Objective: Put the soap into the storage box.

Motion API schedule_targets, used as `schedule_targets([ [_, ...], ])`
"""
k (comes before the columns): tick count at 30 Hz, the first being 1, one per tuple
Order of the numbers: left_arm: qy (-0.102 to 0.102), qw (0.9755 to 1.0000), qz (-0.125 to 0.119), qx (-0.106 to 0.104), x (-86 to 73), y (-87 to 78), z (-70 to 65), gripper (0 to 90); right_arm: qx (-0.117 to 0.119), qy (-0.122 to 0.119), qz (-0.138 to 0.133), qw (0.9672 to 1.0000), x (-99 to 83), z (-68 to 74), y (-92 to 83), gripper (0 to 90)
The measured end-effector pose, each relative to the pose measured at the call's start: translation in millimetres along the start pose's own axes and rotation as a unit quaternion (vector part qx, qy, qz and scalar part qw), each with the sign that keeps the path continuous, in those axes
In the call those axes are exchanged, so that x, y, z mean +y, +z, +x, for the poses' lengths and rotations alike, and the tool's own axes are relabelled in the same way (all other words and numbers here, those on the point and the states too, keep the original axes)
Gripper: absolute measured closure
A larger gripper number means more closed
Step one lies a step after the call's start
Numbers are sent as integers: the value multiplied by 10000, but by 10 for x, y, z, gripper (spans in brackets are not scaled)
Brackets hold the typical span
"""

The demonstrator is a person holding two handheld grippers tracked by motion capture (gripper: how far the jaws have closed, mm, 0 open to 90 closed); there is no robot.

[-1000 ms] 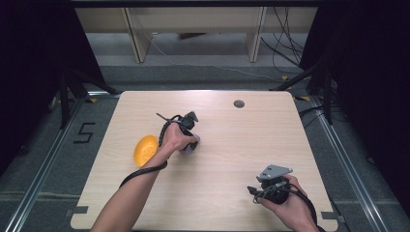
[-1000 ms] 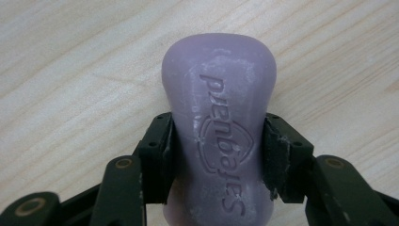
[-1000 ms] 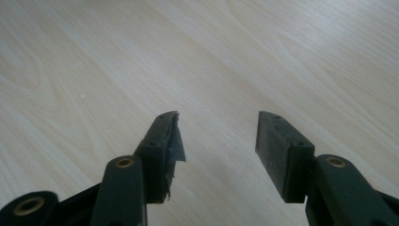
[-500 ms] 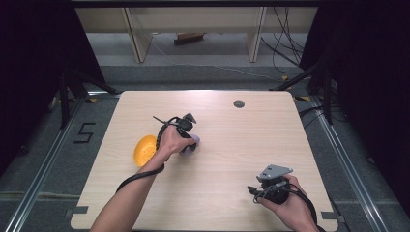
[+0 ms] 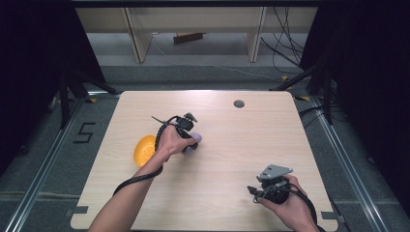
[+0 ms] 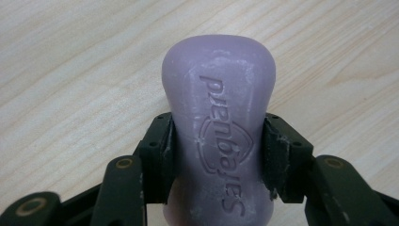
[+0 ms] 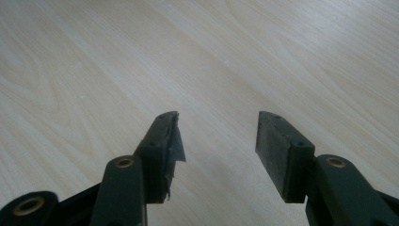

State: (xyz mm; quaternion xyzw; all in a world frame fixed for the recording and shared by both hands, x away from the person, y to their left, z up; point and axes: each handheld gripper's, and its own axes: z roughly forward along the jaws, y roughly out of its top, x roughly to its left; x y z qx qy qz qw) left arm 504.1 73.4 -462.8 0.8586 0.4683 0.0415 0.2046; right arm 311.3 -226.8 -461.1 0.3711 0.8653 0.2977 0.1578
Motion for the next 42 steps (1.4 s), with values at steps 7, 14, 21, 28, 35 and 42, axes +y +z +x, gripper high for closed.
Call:
schedule_targets([
  [7, 334, 9994, -110, 25, -26, -98, -18, 490, -4, 1, 2, 10000, 0, 1, -2, 496],
  [14, 321, 9994, -128, -30, -88, -166, -68, 490, -7, 0, 6, 10000, 0, 1, -1, 496],
  [21, 547, 9984, -135, -68, -159, -242, -119, 490, -8, 9, 6, 10000, -1, 0, -1, 495],
  [28, 778, 9969, -64, -69, -210, -319, -173, 489, -14, -11, 12, 10000, 0, 1, 0, 494],
  [35, 714, 9974, -138, -21, -275, -371, -211, 490, -4, -4, 15, 10000, -1, 2, -1, 494],
  [42, 557, 9983, -194, 22, -349, -408, -230, 489, -25, -15, 10, 10000, 0, 4, -1, 494],
])
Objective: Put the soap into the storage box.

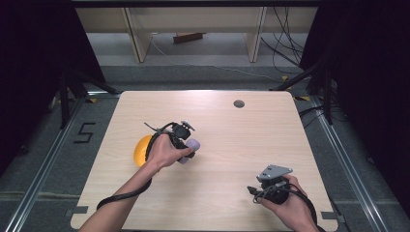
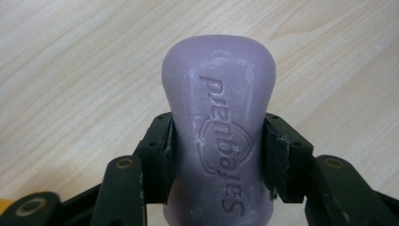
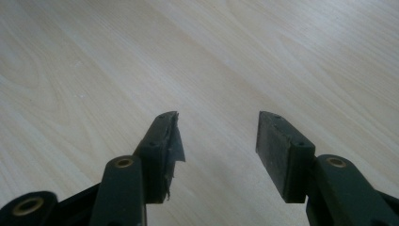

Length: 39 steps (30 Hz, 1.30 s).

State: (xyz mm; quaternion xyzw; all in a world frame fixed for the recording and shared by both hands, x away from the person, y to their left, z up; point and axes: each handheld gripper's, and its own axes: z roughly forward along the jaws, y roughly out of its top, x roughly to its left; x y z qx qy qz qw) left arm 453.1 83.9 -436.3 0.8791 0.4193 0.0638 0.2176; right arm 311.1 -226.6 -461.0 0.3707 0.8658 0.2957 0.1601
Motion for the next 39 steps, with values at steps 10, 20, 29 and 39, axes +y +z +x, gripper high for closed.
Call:
schedule_targets([
  [10, -52, 10000, -46, -14, -73, -52, -58, 489, 8, 14, -9, 10000, 1, 0, -1, 494],
  [20, -77, 9999, -93, -40, -123, -146, -105, 489, 13, 24, -8, 10000, 2, -1, -1, 494],
  [29, -168, 9997, -144, -93, -146, -223, -95, 489, 8, 31, -17, 10000, 3, 0, -4, 494],
  [39, -153, 9997, -147, -123, -213, -264, -64, 490, 0, 30, -53, 10000, 3, -2, -3, 493],
])
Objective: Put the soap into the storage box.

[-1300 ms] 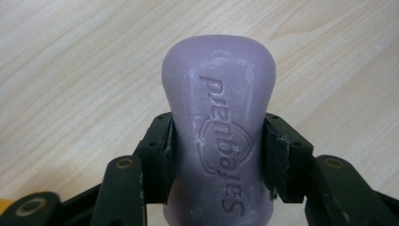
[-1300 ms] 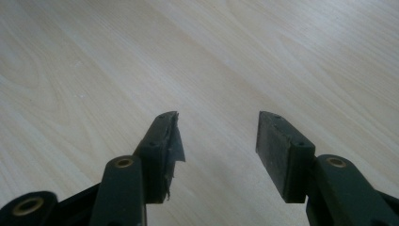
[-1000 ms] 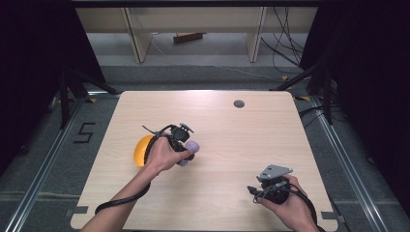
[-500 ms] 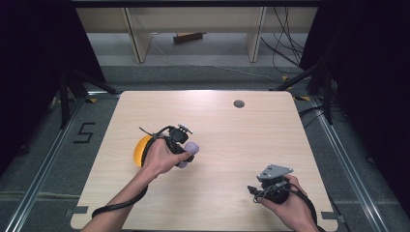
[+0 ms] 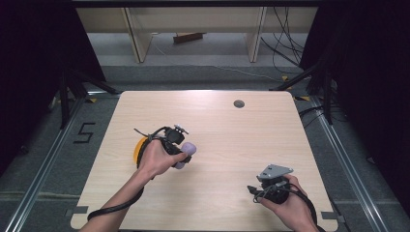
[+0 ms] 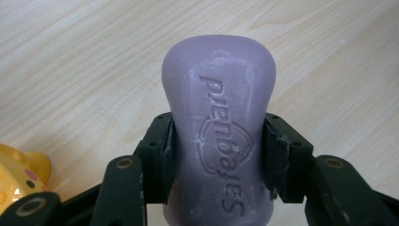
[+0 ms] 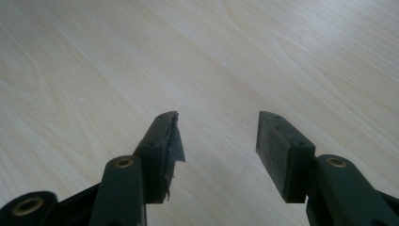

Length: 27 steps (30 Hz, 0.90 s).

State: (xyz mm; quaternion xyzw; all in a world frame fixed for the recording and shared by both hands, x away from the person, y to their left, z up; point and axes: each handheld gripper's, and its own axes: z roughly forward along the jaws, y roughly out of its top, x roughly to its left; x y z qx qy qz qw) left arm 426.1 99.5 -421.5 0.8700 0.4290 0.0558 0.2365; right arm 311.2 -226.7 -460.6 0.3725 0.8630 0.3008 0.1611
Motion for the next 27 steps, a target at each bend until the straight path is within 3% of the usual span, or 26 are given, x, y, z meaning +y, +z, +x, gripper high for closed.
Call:
schedule_targets([
  [2, -43, 10000, -49, 30, -10, -8, -2, 490, 2, 94, 1, 10000, -3, 17, -3, 493],
  [3, -32, 10000, -31, 6, -13, -18, 4, 490, -3, 7, -6, 10000, 0, 0, -4, 493],
  [9, -29, 10000, -42, 29, -34, -73, 21, 490, 1, 68, -2, 10000, -1, 12, -2, 493],
  [27, -303, 9993, -139, 159, -64, -153, 118, 490, -10, 12, -4, 10000, 1, 1, -7, 493],
])
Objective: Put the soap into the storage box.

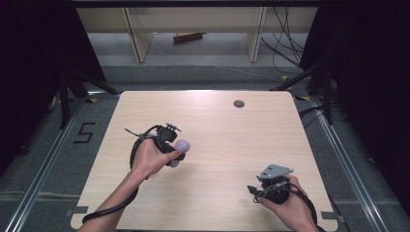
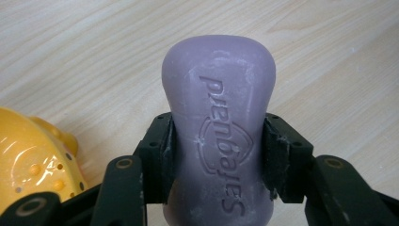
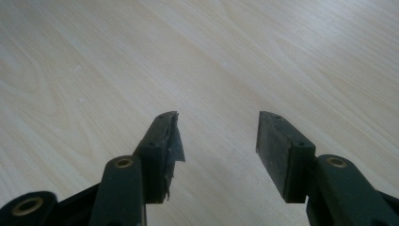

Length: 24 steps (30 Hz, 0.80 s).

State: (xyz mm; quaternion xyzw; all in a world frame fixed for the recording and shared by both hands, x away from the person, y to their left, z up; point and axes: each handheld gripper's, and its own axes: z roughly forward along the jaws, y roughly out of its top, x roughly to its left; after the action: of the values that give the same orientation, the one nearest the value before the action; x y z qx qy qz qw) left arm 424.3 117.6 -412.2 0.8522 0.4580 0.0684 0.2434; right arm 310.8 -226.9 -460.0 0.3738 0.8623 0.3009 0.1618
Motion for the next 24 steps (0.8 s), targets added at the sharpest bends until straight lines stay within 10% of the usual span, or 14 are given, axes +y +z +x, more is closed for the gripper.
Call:
schedule_targets([
  [24, -285, 9994, -133, 142, -26, -192, 194, 490, 26, 162, 19, 9999, 6, 17, -19, 492],
])
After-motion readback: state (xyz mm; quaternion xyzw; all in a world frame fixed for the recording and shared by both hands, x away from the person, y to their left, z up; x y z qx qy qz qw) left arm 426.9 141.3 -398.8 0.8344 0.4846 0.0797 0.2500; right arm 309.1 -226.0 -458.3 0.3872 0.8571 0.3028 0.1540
